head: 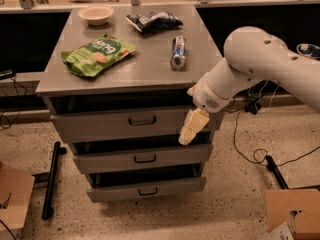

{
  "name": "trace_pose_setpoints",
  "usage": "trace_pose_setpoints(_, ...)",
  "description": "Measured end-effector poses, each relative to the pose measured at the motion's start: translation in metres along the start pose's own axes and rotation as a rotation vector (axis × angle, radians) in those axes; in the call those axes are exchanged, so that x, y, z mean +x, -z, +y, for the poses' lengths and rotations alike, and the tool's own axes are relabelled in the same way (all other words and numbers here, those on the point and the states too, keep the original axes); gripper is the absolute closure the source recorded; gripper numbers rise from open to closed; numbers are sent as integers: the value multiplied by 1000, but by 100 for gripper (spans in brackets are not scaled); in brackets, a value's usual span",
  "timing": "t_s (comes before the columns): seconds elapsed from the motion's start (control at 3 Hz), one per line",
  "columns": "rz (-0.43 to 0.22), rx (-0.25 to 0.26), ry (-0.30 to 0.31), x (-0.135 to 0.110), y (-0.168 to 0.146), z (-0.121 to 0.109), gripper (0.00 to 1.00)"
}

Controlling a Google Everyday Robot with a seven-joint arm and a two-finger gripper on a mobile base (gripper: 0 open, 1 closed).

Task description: Open top drawer

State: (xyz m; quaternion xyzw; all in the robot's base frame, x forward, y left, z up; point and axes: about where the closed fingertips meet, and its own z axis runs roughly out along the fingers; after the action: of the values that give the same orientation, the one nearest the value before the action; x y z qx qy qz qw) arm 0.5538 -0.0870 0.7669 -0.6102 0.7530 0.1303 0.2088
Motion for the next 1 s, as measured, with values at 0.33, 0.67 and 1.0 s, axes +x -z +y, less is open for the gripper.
trace_pose_setpoints(0.33, -41, -47, -38, 2, -30, -16, 0)
trace_pose_setpoints(0.67, -73, -101, -109, 15, -70, -39, 0)
trace_pose_setpoints(1.0, -93, -132, -142, 20, -94, -55, 0)
